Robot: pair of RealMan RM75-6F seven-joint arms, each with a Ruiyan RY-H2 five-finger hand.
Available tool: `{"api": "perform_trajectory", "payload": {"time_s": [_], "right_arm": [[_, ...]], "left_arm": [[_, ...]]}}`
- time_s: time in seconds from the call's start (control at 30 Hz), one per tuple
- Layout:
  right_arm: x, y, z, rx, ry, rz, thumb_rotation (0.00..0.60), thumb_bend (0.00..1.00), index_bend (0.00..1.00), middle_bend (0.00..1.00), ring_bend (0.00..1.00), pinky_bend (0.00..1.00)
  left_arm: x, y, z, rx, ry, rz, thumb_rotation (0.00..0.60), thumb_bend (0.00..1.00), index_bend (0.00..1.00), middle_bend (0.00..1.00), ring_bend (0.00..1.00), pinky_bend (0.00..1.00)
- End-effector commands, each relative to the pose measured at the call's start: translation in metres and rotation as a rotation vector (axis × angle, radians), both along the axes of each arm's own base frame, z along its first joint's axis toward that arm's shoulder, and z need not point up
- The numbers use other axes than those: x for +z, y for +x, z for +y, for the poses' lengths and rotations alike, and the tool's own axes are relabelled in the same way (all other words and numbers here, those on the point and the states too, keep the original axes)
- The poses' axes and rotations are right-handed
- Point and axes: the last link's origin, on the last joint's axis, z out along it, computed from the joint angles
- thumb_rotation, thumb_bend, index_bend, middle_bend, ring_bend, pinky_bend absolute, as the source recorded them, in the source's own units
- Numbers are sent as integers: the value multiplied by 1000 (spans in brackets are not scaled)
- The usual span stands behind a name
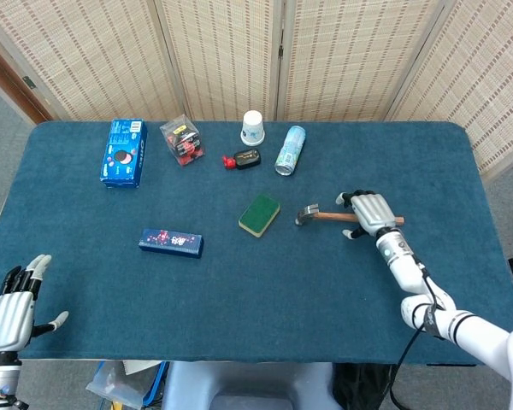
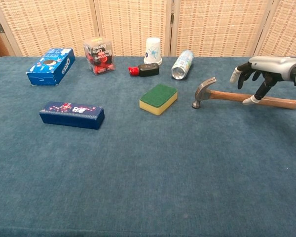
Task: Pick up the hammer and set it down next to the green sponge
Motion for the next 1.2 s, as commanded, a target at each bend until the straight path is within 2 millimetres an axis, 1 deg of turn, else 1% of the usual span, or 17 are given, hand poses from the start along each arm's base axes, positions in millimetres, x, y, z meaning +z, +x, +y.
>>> {"api": "perform_trajectory", "payload": {"time_s": [0.03, 0.3, 0.5, 0.6, 0.73, 1.1, 1.2], "right_arm": [[-13, 5, -5, 0, 22, -2, 600, 185, 266, 335, 197, 207], [-31, 14, -14, 4, 49, -9, 600, 187, 275, 342, 220, 229], [-37, 16, -19, -7, 63, -14, 600, 195, 279, 347, 232, 242], [-40, 18, -20, -5, 66, -19, 600, 207, 289, 359, 245, 257], [-42, 19, -21, -9, 72, -22, 600, 262, 303, 374, 267, 281], [-43, 19, -23, -31, 93, -35, 600, 267, 333, 410, 322, 327], [-43, 19, -24, -34, 93, -35, 600, 283, 345, 421, 334, 336]], "left_arm": [[1, -1, 0, 5, 2, 0, 600, 135, 55, 86, 152, 86], [2, -7, -3, 25, 5, 0, 600, 135, 56, 86, 152, 86], [3, -11, -6, 42, 6, 1, 600, 135, 55, 86, 152, 86], [3, -13, -6, 47, 7, 0, 600, 135, 55, 86, 152, 86], [2, -14, -7, 51, 5, -1, 600, 135, 56, 86, 152, 86], [1, -20, -10, 69, 2, -2, 600, 135, 56, 86, 152, 86], [0, -20, -11, 73, -6, -1, 600, 135, 58, 86, 152, 86]]}}
